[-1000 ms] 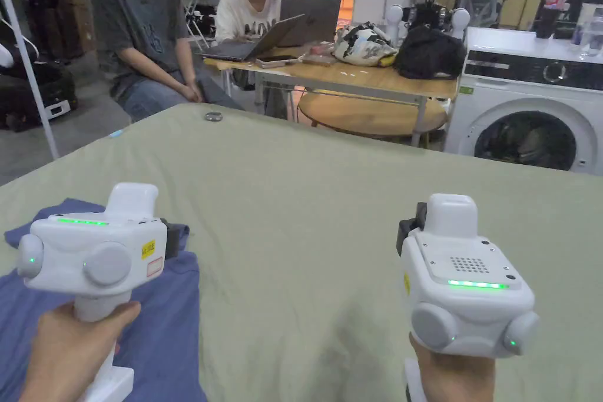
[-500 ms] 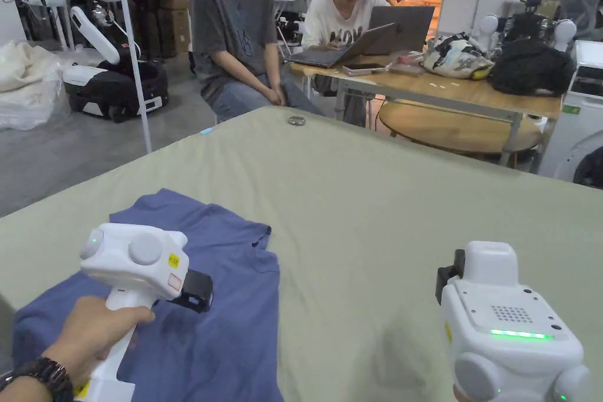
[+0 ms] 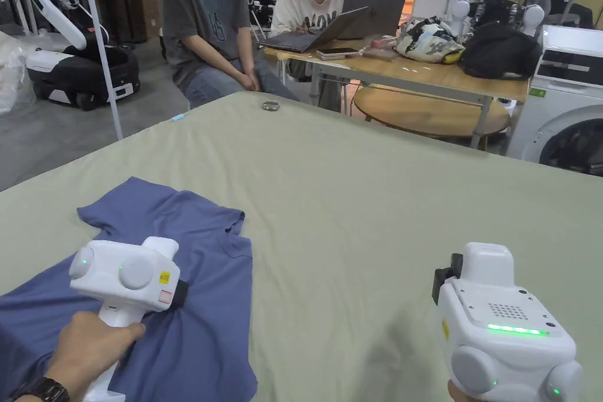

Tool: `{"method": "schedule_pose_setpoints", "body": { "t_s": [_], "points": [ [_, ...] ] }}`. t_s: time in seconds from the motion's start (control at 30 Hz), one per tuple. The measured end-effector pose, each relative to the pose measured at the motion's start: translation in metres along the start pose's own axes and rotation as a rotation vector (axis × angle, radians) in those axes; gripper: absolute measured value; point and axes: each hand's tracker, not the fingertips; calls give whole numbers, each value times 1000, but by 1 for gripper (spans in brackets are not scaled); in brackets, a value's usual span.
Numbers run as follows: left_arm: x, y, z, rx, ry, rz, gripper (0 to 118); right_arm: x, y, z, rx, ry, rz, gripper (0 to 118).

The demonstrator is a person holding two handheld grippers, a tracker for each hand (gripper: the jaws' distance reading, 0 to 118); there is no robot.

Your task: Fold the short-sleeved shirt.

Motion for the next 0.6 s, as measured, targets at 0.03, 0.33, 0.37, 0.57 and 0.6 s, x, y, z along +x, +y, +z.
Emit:
{"method": "schedule_pose_setpoints", "body": {
  "t_s": [0.03, 0.33, 0.37, 0.57, 0.6],
  "points": [
    [0, 0, 7, 36, -4, 4, 1, 3, 0, 2, 1, -3, -2, 0],
    [52, 53, 92, 295, -179, -47, 1, 44, 12, 19, 41, -65, -21, 0],
    [64, 61, 99, 326, -213, -51, 1, 51, 13, 22, 46, -74, -28, 0],
    [161, 100, 132, 417, -401, -142, 1, 99, 15, 41, 63, -153, -42, 0],
    [184, 105, 138, 431, -437, -177, 1, 109, 15, 46, 65, -169, -47, 0]
  ]
}}
